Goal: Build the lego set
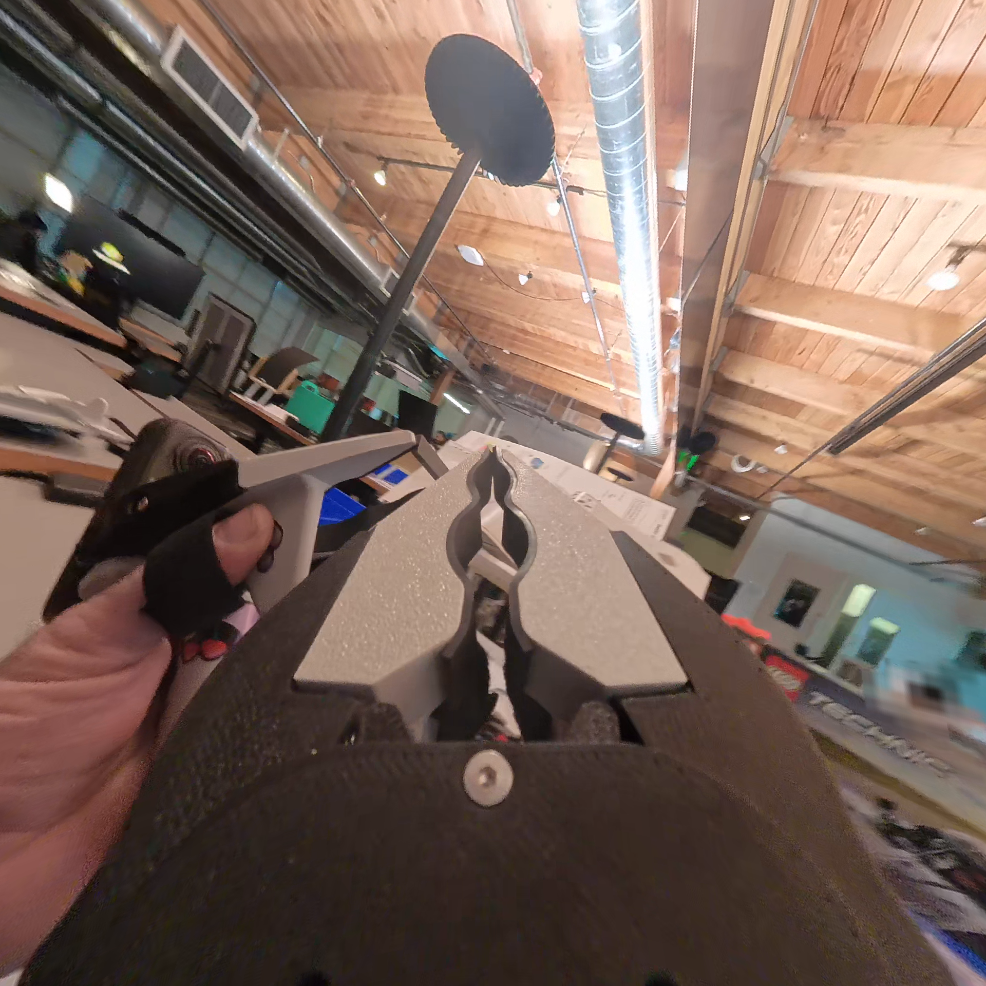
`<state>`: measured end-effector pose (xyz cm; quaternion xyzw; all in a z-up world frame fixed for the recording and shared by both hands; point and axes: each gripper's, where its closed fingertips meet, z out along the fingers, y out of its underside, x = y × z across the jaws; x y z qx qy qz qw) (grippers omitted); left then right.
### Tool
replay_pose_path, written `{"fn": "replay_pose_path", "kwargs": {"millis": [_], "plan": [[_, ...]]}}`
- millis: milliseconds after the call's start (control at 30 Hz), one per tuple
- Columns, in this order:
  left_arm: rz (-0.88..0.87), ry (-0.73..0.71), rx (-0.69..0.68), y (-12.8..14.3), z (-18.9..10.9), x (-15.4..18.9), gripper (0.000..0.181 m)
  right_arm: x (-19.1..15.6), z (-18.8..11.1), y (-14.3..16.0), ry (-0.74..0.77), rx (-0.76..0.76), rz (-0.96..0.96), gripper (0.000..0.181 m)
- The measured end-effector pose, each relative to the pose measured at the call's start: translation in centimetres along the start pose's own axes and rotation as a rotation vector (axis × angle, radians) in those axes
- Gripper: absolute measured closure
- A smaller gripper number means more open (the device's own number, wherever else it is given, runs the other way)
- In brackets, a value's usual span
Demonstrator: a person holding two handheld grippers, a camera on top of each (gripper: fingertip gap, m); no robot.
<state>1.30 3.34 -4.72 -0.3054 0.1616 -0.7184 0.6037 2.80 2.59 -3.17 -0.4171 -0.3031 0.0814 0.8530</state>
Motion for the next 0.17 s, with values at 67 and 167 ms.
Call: {"fn": "replay_pose_path", "kwargs": {"millis": [67, 167], "plan": [[0.065, -0.028, -0.029, 0.27, 0.20, 0.13, 0.136, 0.59, -0.04, 0.18, 0.000, 0.011, 0.078, 0.181], [0.159, -0.073, -0.073, 0.72, 0.46, 0.23, 0.136, 1.06, -0.07, 0.51, -0.006, 0.020, 0.136, 0.181]]}}
